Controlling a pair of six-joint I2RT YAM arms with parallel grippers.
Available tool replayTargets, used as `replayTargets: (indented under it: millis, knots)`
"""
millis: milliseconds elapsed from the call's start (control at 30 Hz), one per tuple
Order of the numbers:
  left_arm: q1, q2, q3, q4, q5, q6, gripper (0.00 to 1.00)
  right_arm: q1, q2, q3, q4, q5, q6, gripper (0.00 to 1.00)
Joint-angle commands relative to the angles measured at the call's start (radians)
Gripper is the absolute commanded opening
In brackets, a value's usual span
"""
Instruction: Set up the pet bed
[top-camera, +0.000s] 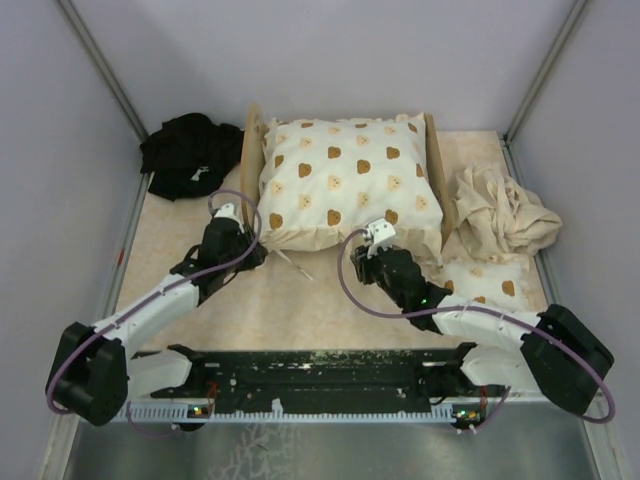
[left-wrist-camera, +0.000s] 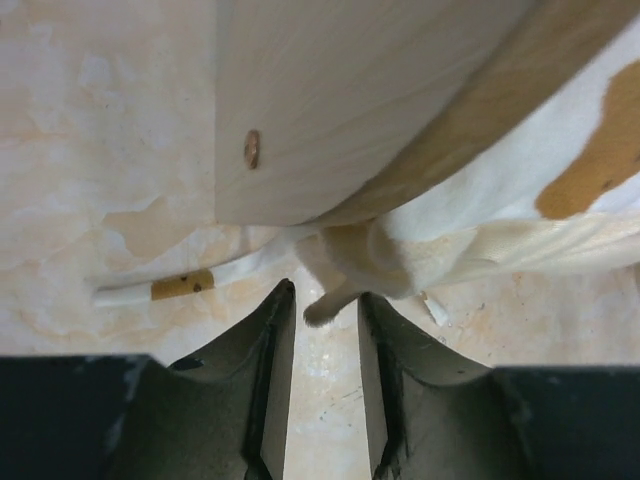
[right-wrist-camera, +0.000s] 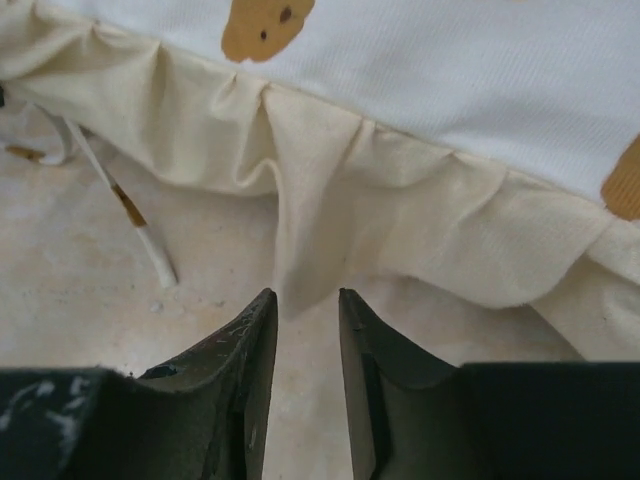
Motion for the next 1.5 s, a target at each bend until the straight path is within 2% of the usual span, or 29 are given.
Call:
replayTargets:
  millis: [0, 167, 300, 367, 433, 467, 500, 600, 633, 700, 733, 867, 933, 1000, 1100, 1167, 1300, 1467]
  knots:
    - [0.002, -0.044, 0.033, -0.098, -0.03, -0.016, 0.4, -0.007, -0.108, 0.132, -0.268, -0.005, 0.084, 0.38]
    - [0.003, -0.138, 0.06, -0.125, -0.026, 0.011, 0.45, -0.007, -0.25, 0.206, -0.441, 0.04, 0.109, 0.54]
    - [0.003, -0.193, 0.154, -0.127, -0.035, 0.084, 0.47, -0.008, -0.292, 0.268, -0.552, 0.12, 0.13, 0.57]
    - [0.002, -0.197, 0.224, -0.164, -0.03, 0.124, 0.51, -0.007, -0.311, 0.318, -0.64, 0.132, 0.133, 0.59]
    - [0.003, -0.191, 0.299, -0.211, -0.03, 0.157, 0.58, -0.007, -0.336, 0.359, -0.712, 0.119, 0.141, 0.67]
    - [0.002, -0.189, 0.328, -0.228, -0.027, 0.17, 0.6, -0.008, -0.351, 0.375, -0.731, 0.11, 0.146, 0.78]
    - [0.003, -0.19, 0.349, -0.232, -0.015, 0.186, 0.61, -0.008, -0.367, 0.388, -0.748, 0.11, 0.148, 0.83]
    - [0.003, -0.199, 0.386, -0.225, 0.061, 0.222, 0.68, -0.007, -0.411, 0.427, -0.819, 0.135, 0.197, 0.84]
    - [0.002, -0.202, 0.393, -0.229, 0.088, 0.231, 0.74, -0.008, -0.427, 0.44, -0.842, 0.136, 0.226, 0.84]
    - [0.002, -0.207, 0.4, -0.249, 0.121, 0.241, 0.97, -0.007, -0.459, 0.441, -0.871, 0.102, 0.279, 0.84]
    - [0.002, -0.208, 0.401, -0.262, 0.132, 0.244, 0.99, -0.007, -0.477, 0.43, -0.883, 0.081, 0.298, 0.84]
    - [0.003, -0.223, 0.385, -0.305, 0.208, 0.289, 1.0, -0.008, -0.529, 0.404, -0.977, 0.145, 0.4, 0.85]
    - [0.002, -0.242, 0.347, -0.29, 0.302, 0.323, 1.0, -0.007, -0.557, 0.367, -1.0, 0.157, 0.385, 0.85]
    - [0.002, -0.258, 0.318, -0.281, 0.397, 0.355, 1.0, -0.007, -0.581, 0.345, -1.056, 0.219, 0.404, 0.85]
    - [0.003, -0.282, 0.263, -0.273, 0.434, 0.378, 1.0, -0.008, -0.605, 0.336, -1.177, 0.359, 0.51, 0.85]
    - [0.002, -0.306, 0.209, -0.24, 0.392, 0.407, 1.0, -0.007, -0.614, 0.334, -1.248, 0.441, 0.577, 0.85]
    - [0.003, -0.364, 0.105, -0.159, 0.206, 0.444, 1.0, -0.027, -0.591, 0.336, -1.291, 0.532, 0.573, 0.82]
    - [0.002, -0.403, 0.097, -0.145, 0.213, 0.488, 1.0, -0.111, -0.492, 0.321, -1.297, 0.533, 0.608, 0.8]
